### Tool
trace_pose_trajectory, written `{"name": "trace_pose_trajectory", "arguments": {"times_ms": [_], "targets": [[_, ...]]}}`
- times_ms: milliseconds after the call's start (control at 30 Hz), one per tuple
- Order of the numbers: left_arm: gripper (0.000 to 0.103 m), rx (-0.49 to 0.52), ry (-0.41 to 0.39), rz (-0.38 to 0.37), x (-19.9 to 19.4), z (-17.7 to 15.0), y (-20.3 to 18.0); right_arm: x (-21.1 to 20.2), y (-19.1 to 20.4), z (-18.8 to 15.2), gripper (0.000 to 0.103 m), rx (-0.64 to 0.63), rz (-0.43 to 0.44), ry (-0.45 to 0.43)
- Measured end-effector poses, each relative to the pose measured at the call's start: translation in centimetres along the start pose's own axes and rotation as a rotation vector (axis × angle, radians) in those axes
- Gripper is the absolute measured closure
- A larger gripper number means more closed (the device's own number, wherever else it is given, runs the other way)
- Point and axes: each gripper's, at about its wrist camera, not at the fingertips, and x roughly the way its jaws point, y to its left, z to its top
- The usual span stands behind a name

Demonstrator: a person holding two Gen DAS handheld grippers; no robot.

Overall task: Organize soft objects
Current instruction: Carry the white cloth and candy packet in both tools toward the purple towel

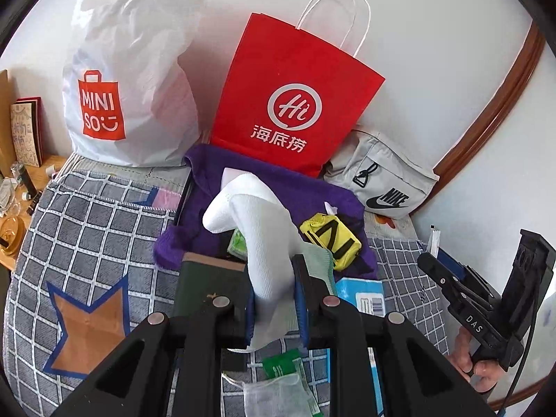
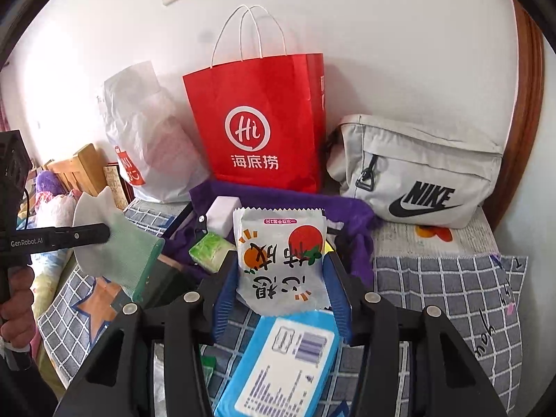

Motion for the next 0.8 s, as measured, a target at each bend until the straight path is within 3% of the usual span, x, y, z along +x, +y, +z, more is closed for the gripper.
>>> {"name": "trace_pose_trajectory", "arguments": {"times_ms": [400, 433, 467, 533, 800], "targets": [[0.085, 0.019, 0.023, 0.042, 3.7, 3.1, -0.3, 4.3, -0.5, 3.8, 0.055, 0.011, 0.005, -0.015], [0.085, 0.021, 0.027, 0.043, 4.1, 3.3, -0.3, 4.5, -0.6, 4.0, 0.059, 0.011, 0.002, -0.016], [0.085, 0.022, 0.029, 0.044, 4.3, 3.4, -0.3, 5.1, -0.6, 4.3, 0.071, 0.006, 0.006, -0.013], [0.085, 0.026, 0.033, 0.047, 5.0, 3.6, -0.2, 6.0, -0.8, 4.4, 0.08, -0.002, 0.015, 0.011], [0.085, 0.021, 0.065, 0.03, 7.7, 3.9, -0.2, 7.5, -3.8, 3.0, 0.079, 0.018, -0.013, 0.063]]}}
